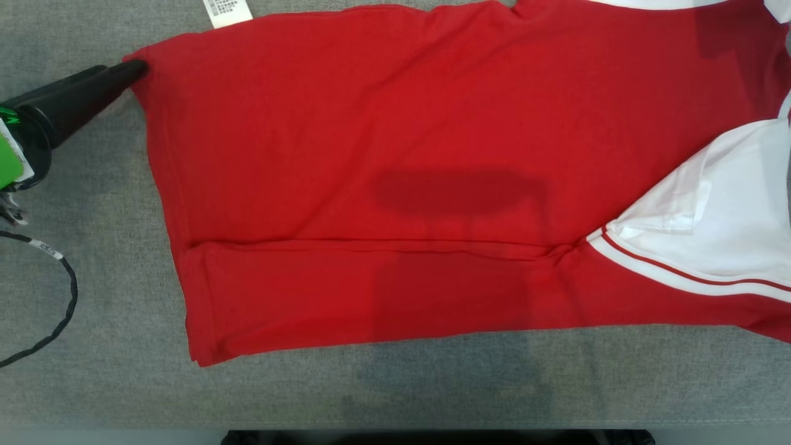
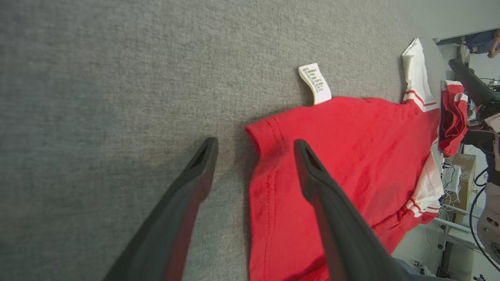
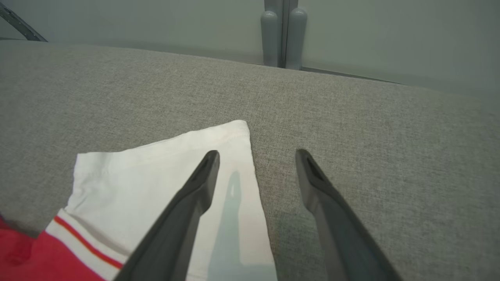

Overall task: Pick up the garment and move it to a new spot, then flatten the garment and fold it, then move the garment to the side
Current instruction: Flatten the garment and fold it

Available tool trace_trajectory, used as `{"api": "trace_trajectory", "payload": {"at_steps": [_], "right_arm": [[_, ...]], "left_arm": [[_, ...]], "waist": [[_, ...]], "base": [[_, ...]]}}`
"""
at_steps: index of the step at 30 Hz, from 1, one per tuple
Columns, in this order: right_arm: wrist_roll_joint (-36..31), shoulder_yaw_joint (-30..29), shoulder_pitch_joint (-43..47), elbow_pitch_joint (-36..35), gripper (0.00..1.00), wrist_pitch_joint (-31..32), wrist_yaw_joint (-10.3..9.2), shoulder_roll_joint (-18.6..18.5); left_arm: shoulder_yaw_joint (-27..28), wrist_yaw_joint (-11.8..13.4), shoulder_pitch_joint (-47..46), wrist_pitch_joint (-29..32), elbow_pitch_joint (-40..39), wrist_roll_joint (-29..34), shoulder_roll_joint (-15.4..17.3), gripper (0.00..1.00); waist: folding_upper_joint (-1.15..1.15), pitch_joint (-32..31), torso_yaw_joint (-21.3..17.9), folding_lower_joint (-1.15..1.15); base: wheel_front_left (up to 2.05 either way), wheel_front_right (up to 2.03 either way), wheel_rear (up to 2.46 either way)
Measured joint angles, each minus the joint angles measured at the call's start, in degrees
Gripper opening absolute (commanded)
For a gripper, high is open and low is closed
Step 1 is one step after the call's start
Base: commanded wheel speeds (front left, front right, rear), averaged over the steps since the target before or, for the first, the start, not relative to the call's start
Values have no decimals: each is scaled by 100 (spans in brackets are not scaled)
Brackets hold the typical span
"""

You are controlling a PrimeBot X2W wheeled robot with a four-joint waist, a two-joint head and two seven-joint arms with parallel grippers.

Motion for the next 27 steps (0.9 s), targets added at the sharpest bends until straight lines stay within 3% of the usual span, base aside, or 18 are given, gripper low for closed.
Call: {"api": "trace_trajectory", "payload": {"at_steps": [11, 22, 24, 26, 27], "right_arm": [[-110, 241, -341, 661, 100, 23, 1, 420], [-249, 267, -714, 1116, 100, 33, 1, 469], [-249, 269, -783, 1199, 100, 32, 0, 515], [-250, 282, -797, 1255, 100, 19, 3, 553], [-250, 287, -799, 1293, 100, -32, 2, 580]], "left_arm": [[-151, 4, -389, 113, 358, -3, -268, 100], [-467, -12, -665, 288, 374, -2, -460, 98], [-494, -33, -718, 288, 387, 0, -482, 86], [-517, -63, -745, 280, 415, 21, -501, 49], [-536, -79, -760, 277, 445, 52, -523, 39]], "waist": [[0, 73, 123, 0], [0, 148, 260, 0], [0, 197, 283, 0], [0, 217, 297, 0], [0, 229, 311, 0]], "base": [[0, 0, 0], [0, 0, 0], [0, 0, 0], [0, 0, 0], [0, 0, 0]]}}
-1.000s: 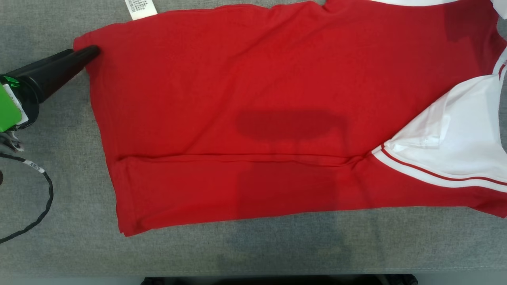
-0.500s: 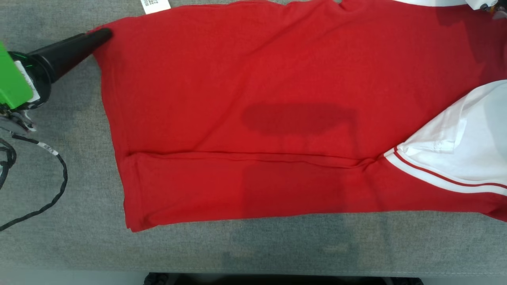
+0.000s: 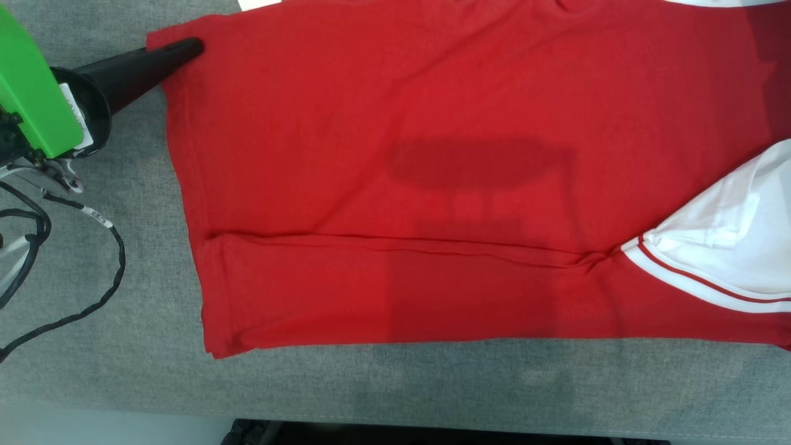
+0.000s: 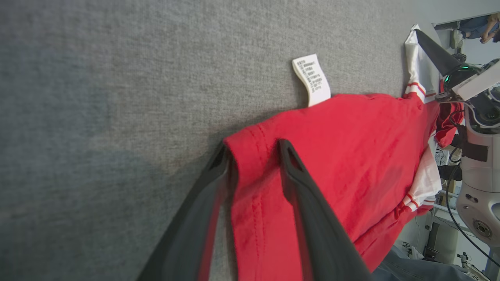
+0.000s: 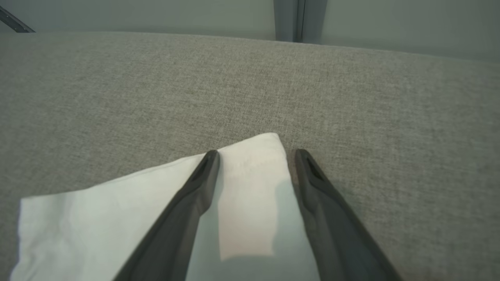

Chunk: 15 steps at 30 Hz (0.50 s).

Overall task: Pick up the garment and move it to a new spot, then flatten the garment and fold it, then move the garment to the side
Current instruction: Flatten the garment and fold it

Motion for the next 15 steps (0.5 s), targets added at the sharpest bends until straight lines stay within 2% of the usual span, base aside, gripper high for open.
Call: {"api": "trace_trajectory", "payload": {"at_steps": [1, 2, 3, 7, 9, 10, 15], "right_arm": [[0, 0, -15, 29, 38, -3, 1, 22], [5, 10, -46, 53, 11, 9, 8, 26], [16, 18, -88, 66, 0, 18, 22, 30], [49, 30, -164, 176, 0, -181, 163, 177], [60, 34, -168, 196, 0, -290, 191, 288], [91, 13, -214, 193, 0, -305, 265, 345], [181, -64, -283, 196, 0, -638, 413, 385]], "left_arm": [[-4, -11, -4, -9, 37, -1, -10, 11], [-5, -15, -4, -14, 64, -1, -11, 0], [-5, -15, -5, -11, 69, -2, -11, 0], [-19, -222, -26, -63, 137, 0, -19, 0], [58, -233, -27, -120, 178, 5, -18, 0], [166, -233, -49, -143, 200, 5, 0, 0], [316, -323, -118, -261, 322, 110, 67, 0]], "waist": [[0, 9, 10, 0], [0, 18, 17, 0], [0, 31, 21, 0], [0, 56, 23, 0], [0, 28, 0, 0], [0, 9, -37, 0], [0, -47, -126, 0]], "base": [[0, 0, 0], [0, 0, 0], [0, 0, 0], [0, 0, 0], [0, 0, 0], [0, 0, 0], [0, 0, 0]]}}
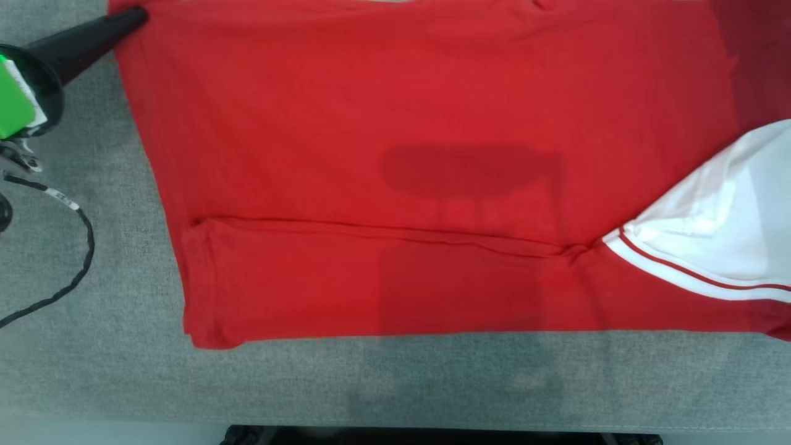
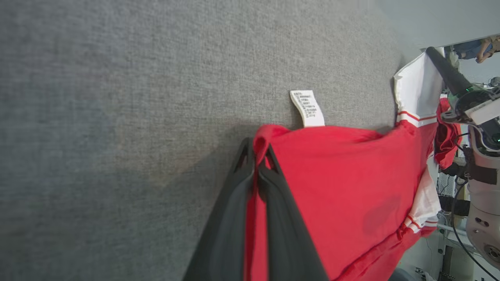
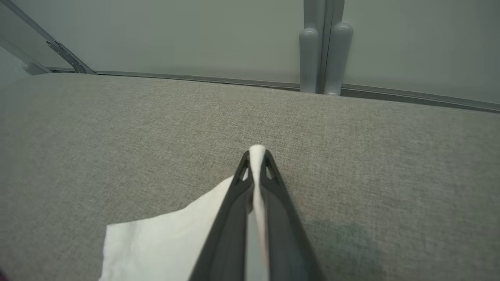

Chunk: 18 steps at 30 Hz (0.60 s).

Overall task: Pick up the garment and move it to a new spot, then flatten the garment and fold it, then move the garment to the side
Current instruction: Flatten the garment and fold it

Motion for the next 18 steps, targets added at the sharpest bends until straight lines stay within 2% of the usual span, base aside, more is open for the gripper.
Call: {"api": "trace_trajectory", "payload": {"at_steps": [5, 11, 18], "right_arm": [[109, -42, -29, -5, 0, -160, 138, 37], [181, -58, 30, -9, 0, -561, 389, 93], [350, -238, 215, -264, 0, -910, 523, 74]], "left_arm": [[99, -12, 0, -92, 32, 5, 82, 0], [154, -232, 81, -382, 133, 97, 59, 0], [163, -424, 401, -666, 163, 192, 4, 0]], "waist": [[0, -71, -119, 0], [0, -214, -214, 0], [0, -406, -334, 0]], "base": [[0, 0, 0], [0, 0, 0], [0, 0, 0]]}}
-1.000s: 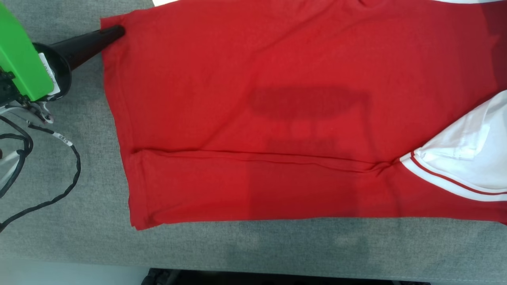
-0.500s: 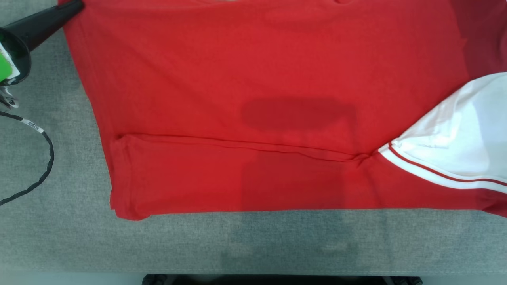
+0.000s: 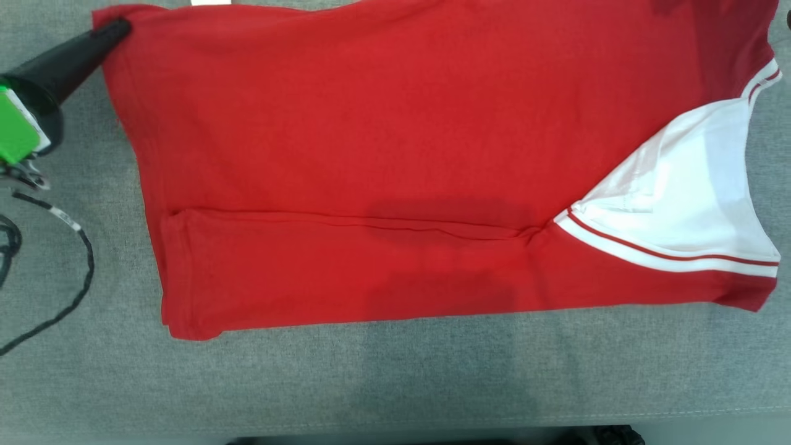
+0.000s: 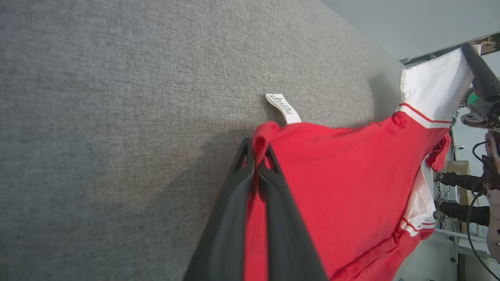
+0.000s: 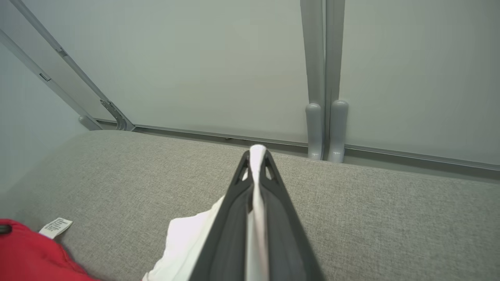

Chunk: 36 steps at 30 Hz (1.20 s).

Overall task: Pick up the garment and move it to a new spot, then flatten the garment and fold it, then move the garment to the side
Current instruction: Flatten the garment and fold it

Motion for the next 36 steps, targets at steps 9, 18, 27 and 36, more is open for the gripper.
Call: {"api": "trace_trajectory", "payload": {"at_steps": [9, 18, 27, 36], "right_arm": [[235, -244, 463, -481, 0, -221, 35, -151], [237, -176, 1044, -698, 0, -272, 79, -319], [238, -209, 1389, -985, 0, -404, 81, -464], [257, -332, 1838, -1329, 0, -475, 74, -609]], "left_arm": [[69, -199, 314, -593, 4, 290, -129, 0], [38, -346, 414, -1107, 64, 497, -318, 0], [-31, -417, 591, -1494, 165, 665, -413, 0], [-191, -472, 790, -1818, 162, 755, -453, 0]], "waist": [[0, -58, -55, 0], [0, -87, -49, 0], [0, -263, 2, 0], [0, -492, 56, 0]], "base": [[0, 0, 0], [0, 0, 0], [0, 0, 0], [0, 0, 0]]}}
